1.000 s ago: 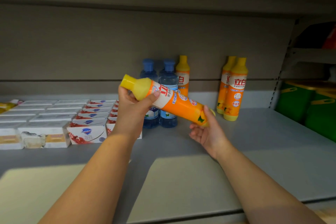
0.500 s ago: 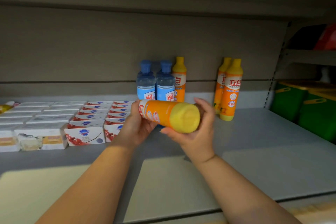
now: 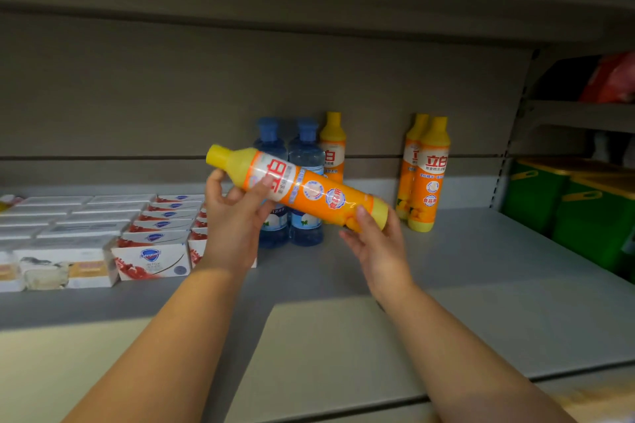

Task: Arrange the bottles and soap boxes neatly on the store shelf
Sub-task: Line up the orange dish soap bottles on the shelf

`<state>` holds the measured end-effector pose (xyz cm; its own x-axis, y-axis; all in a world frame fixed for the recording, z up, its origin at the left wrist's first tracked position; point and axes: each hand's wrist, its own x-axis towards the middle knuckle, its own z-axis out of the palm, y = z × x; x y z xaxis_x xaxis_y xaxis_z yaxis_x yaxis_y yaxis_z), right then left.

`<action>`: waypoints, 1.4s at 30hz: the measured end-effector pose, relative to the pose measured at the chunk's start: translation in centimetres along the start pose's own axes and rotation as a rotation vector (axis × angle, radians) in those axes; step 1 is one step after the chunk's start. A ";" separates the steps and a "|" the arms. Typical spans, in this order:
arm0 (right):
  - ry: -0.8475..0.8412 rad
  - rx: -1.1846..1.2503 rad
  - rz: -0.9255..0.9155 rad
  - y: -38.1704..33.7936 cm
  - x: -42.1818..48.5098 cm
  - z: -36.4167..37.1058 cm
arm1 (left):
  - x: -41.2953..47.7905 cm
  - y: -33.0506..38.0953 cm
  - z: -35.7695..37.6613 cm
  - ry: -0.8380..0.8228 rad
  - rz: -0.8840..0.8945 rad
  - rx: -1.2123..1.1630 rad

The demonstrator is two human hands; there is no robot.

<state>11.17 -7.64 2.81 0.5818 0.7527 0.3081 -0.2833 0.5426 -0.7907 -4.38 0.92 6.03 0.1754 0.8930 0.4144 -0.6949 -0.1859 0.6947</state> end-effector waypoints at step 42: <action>-0.953 0.165 1.130 0.2 -0.4 -2.1 | 0.4 1.3 0.2 0.122 -0.423 0.219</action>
<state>12.47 -8.68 1.44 -0.6866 0.7137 -0.1389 -0.3531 -0.4943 -0.7943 -5.10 0.94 7.21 0.3180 0.9481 0.0064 -0.4150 0.1331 0.9000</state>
